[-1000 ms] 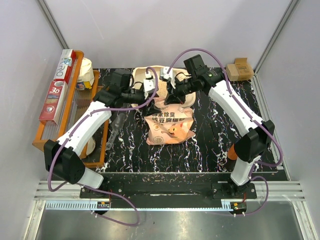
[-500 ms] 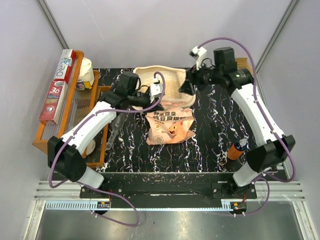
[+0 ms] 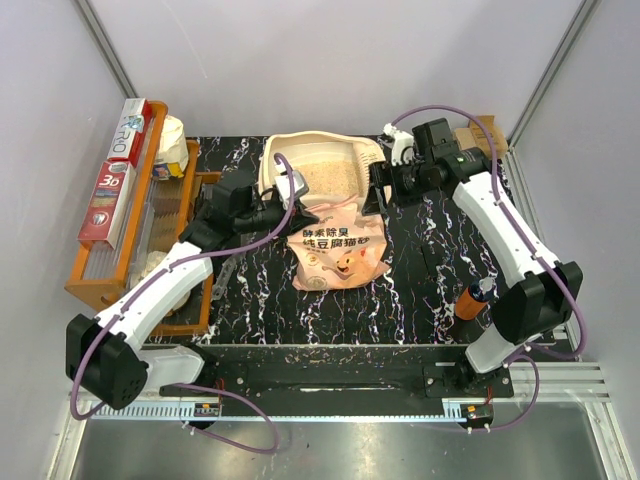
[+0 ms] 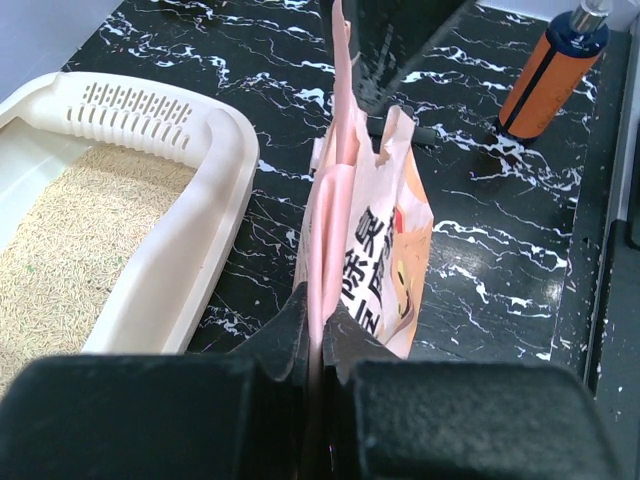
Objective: Fill the litter box with clean litter
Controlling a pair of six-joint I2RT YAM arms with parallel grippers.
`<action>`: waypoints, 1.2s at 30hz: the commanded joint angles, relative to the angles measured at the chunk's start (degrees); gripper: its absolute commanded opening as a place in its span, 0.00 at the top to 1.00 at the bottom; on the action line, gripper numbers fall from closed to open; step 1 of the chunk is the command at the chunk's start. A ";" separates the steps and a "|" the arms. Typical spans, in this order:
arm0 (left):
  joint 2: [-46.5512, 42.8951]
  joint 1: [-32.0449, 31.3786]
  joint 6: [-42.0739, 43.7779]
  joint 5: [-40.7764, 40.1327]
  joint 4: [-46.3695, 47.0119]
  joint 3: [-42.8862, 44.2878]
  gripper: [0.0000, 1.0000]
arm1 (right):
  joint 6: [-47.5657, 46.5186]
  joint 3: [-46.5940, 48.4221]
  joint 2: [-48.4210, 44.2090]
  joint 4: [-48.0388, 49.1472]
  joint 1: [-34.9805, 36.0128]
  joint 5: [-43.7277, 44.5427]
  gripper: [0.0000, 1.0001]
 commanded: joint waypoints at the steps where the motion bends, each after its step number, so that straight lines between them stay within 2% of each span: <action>1: -3.97 0.04 -4.33 -1.30 9.96 0.06 1.00 | 0.59 -0.16 -1.15 -2.40 2.42 0.48 0.14; 6: -4.93 0.04 -4.86 -1.04 9.96 -0.38 1.00 | 1.11 -1.83 -1.41 -2.41 5.58 2.67 0.12; 12: -6.07 0.04 -4.78 -0.69 9.53 -1.26 1.00 | 6.56 -1.57 1.48 0.67 6.29 9.97 0.09; 15: -6.60 0.04 -4.42 -0.69 9.00 -1.78 1.00 | 7.88 -0.34 2.98 0.76 6.29 9.63 0.09; 19: -7.30 0.04 -3.37 -1.04 8.47 -2.05 1.00 | 4.38 2.73 2.29 -0.64 5.07 2.17 0.10; 22: -7.40 0.04 -2.58 -1.13 7.07 -2.49 1.00 | 4.71 2.30 -0.27 -0.03 2.43 -0.12 0.10; 36: -7.13 0.04 -3.10 -1.39 7.41 -2.40 1.00 | 6.04 0.01 3.86 1.99 1.19 -1.63 0.11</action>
